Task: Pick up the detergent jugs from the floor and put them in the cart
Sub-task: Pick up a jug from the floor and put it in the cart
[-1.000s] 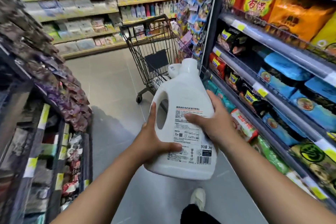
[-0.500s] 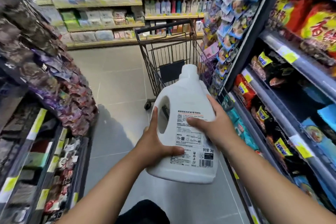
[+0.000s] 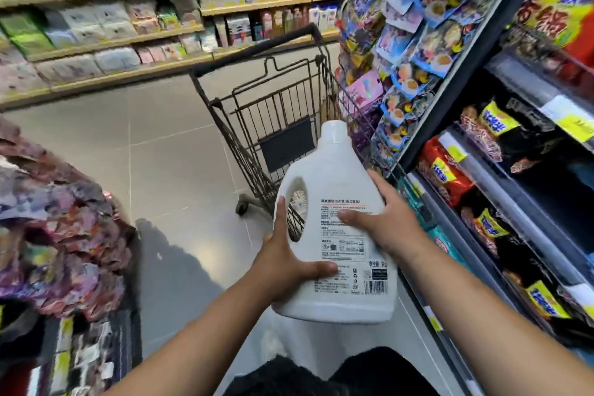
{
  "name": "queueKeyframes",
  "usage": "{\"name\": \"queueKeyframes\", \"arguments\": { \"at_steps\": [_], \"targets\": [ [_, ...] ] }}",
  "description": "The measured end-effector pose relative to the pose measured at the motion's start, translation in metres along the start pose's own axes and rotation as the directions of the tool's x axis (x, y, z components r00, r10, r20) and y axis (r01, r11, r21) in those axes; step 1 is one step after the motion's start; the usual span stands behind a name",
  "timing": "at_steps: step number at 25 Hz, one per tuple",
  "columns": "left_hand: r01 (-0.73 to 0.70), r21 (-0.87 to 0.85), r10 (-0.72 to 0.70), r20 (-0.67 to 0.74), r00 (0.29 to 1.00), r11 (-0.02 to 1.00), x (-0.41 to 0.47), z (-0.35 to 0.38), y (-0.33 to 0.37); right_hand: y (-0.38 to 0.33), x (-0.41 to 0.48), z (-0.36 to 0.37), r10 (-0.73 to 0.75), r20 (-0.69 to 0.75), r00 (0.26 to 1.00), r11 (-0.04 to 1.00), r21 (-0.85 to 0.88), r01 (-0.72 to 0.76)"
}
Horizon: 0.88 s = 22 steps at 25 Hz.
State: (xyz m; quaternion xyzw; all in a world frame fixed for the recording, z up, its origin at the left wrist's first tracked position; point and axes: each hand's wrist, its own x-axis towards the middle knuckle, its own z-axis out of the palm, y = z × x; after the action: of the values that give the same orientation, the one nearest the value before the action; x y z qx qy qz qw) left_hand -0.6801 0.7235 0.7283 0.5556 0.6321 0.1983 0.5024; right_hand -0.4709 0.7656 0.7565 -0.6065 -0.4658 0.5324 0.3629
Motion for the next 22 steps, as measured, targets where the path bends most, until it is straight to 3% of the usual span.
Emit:
{"name": "queueKeyframes", "arguments": {
  "at_steps": [5,15,22],
  "targets": [
    [0.041,-0.007,-0.041,0.033,0.999,0.999,0.063,-0.003,0.01,0.002,0.066,-0.009,0.077,-0.008,0.997,0.995,-0.057,-0.078],
    [0.219,-0.093,-0.224,-0.053,0.973,0.971,0.194,0.058,0.045,0.032,0.227,-0.077,0.172,0.213,0.962,0.985,-0.068,-0.161],
    [0.389,-0.148,-0.398,-0.035,0.917,0.909,0.271,0.098,0.022,0.082,0.314,-0.087,0.272,0.295,0.916,0.959,-0.156,-0.235]
  ]
}}
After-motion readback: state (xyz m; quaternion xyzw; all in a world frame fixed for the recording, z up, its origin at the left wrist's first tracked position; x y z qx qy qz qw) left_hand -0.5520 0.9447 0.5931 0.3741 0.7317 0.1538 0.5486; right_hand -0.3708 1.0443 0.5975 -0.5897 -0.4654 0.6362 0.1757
